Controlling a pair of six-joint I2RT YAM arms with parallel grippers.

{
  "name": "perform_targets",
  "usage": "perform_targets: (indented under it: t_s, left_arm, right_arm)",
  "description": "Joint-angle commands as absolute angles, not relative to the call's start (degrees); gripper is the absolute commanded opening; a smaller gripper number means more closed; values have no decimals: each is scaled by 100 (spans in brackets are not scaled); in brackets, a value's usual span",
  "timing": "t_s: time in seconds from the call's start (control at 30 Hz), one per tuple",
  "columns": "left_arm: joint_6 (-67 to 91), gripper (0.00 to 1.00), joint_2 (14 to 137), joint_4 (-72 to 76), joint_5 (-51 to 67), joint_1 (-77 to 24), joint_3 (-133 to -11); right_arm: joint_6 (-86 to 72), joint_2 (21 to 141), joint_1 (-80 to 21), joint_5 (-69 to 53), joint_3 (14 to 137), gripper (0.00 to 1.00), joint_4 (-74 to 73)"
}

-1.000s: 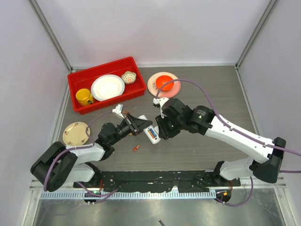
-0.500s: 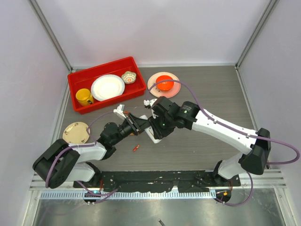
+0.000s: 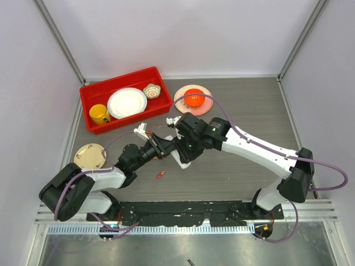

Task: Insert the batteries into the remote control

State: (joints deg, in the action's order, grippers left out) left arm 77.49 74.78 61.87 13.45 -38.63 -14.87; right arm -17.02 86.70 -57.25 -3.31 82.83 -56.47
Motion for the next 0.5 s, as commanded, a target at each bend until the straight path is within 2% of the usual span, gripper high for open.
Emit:
perform_targets:
  t_s: [0.0, 0.47]
  left_arm:
    - [7690, 0, 7479, 6574, 1397, -3911, -1679]
    - [7769, 0, 7479, 6767, 1547, -3990, -1696]
  right_arm:
    - [-1565, 8771, -5748, -264, 8543, 1, -5757]
    - [-1494, 8938, -5748, -18, 8604, 1, -5766]
